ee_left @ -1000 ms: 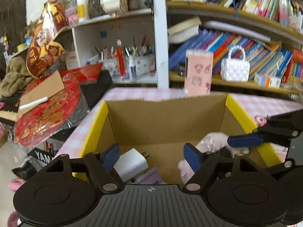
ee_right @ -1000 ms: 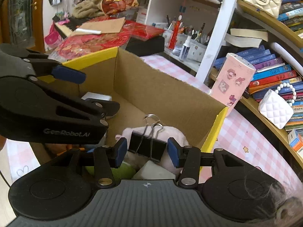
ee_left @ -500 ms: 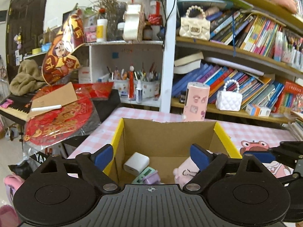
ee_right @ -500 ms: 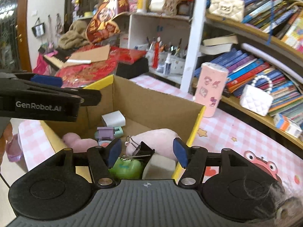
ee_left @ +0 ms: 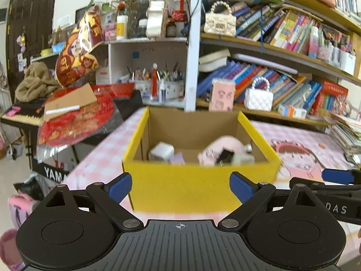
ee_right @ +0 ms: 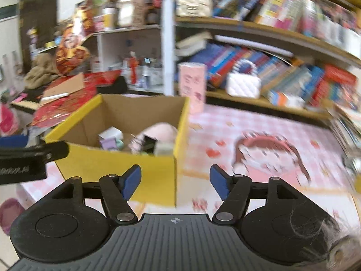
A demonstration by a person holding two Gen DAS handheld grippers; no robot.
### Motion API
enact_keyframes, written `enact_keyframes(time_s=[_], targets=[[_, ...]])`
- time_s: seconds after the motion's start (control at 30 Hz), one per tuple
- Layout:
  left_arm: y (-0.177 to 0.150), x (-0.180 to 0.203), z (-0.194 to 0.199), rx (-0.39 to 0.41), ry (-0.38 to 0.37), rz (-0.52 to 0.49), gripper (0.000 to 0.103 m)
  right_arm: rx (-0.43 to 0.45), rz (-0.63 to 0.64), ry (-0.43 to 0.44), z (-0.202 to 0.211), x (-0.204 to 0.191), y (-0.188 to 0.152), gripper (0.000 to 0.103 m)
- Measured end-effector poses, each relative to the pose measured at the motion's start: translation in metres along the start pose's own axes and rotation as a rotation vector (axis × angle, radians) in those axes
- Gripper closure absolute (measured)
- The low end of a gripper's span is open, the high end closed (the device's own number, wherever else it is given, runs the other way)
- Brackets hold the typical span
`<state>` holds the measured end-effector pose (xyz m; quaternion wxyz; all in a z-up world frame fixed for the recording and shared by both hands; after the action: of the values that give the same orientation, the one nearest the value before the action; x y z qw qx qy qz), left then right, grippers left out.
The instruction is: Organize objects
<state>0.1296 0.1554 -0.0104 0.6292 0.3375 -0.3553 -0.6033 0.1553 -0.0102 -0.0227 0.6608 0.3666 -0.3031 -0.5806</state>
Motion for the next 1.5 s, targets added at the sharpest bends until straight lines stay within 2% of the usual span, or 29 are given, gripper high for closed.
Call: enact_keyframes(time_s=[0.17,0.37,0.63,0.8,0.97,1.07,1.37,1.5], targets=[[-0.026,0.01,0.012,-0.05,-0.03,-0.003,0.007,-0.029,-0.078,-0.082,0.024,0.012,-0.032,0.035],[-0.04,0.025,0.016,-0.084,-0.049,-0.014,0.007,-0.04,-0.159,-0.166,0.047,0.026,-0.056,0.032],[-0.043,0.051,0.025,-0.039,-0.031,-0.112,0.007,-0.05,-0.229,-0.241,0.061,0.043,-0.073,0.022],[-0.045,0.061,0.025,-0.045,-0.033,-0.125,0.006,-0.038,-0.226,-0.298,0.067,0.053,-0.076,0.016],[-0.047,0.068,0.023,-0.06,-0.024,-0.12,0.006,-0.038,-0.222,-0.327,0.072,0.062,-0.08,0.01],[-0.048,0.073,0.023,-0.066,-0.023,-0.123,0.002,-0.045,-0.215,-0.334,0.071,0.065,-0.081,0.009],[-0.053,0.083,0.022,-0.1,-0.01,-0.142,0.002,-0.046,-0.191,-0.347,0.074,0.067,-0.083,0.005],[-0.056,0.088,0.023,-0.117,-0.033,-0.144,0.002,-0.057,-0.19,-0.342,0.075,0.067,-0.086,0.004]])
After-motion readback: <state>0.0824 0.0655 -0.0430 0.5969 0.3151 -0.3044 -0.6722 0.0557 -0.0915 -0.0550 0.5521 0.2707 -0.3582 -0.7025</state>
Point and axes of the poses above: each gripper's, at about its wrist camera, not at the fingertips, and z roughly against the way its jaws point, x to its right, y to its top, the point moved 7 cm from there along -z, roughly the way its jaws point, and after that the axes turned 1 degree about -x, right-handed, at the moved point
